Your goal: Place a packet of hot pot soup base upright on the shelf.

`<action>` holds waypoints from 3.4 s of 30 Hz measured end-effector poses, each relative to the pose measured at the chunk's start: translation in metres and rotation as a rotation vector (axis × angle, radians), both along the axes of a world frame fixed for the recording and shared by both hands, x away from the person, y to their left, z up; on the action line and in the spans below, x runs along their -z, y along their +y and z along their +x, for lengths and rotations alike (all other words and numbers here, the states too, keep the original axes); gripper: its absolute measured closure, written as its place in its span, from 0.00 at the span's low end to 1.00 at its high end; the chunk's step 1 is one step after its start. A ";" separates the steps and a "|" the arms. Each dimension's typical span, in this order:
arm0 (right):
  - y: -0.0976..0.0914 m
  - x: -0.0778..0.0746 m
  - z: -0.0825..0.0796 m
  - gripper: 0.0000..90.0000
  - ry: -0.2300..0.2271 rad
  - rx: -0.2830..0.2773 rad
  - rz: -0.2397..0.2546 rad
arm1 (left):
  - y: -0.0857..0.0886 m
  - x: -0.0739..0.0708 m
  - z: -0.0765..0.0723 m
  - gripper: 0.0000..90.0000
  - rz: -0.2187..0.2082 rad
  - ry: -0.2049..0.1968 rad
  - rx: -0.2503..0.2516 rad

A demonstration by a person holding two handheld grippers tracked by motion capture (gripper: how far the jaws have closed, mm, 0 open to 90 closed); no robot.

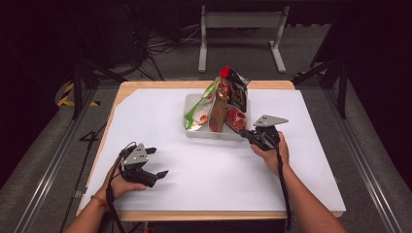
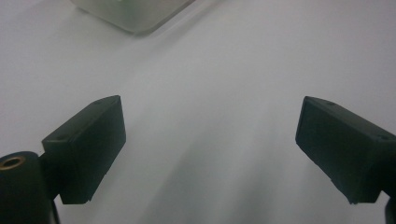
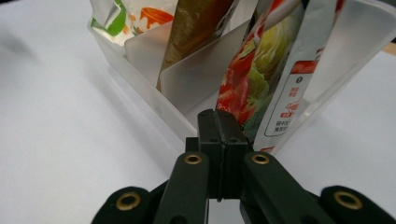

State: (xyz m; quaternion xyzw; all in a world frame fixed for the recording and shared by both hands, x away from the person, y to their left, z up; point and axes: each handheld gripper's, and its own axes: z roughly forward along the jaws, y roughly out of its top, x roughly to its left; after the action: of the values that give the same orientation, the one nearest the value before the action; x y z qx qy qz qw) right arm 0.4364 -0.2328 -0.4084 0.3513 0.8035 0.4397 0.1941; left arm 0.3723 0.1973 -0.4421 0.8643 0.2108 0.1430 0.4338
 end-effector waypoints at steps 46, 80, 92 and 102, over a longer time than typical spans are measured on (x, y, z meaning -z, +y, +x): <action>-0.003 -0.022 -0.014 0.96 -0.132 0.048 -0.141 | 0.001 -0.001 -0.001 0.10 -0.004 -0.006 -0.004; -0.019 -0.027 -0.042 0.62 -0.181 -0.039 -0.200 | -0.001 0.000 0.000 0.10 0.002 0.000 -0.006; -0.026 -0.024 -0.056 0.48 -0.189 -0.059 -0.231 | -0.001 0.000 -0.001 0.09 0.016 -0.005 -0.002; -0.032 -0.018 -0.063 0.37 -0.177 -0.068 -0.267 | -0.001 0.000 -0.001 0.08 0.022 -0.007 -0.002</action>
State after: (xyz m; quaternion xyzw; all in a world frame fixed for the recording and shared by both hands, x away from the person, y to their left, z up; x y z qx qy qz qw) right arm 0.3737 -0.2648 -0.3903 0.2547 0.8459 0.3647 0.2943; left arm 0.3709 0.1958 -0.4419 0.8683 0.2084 0.1485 0.4249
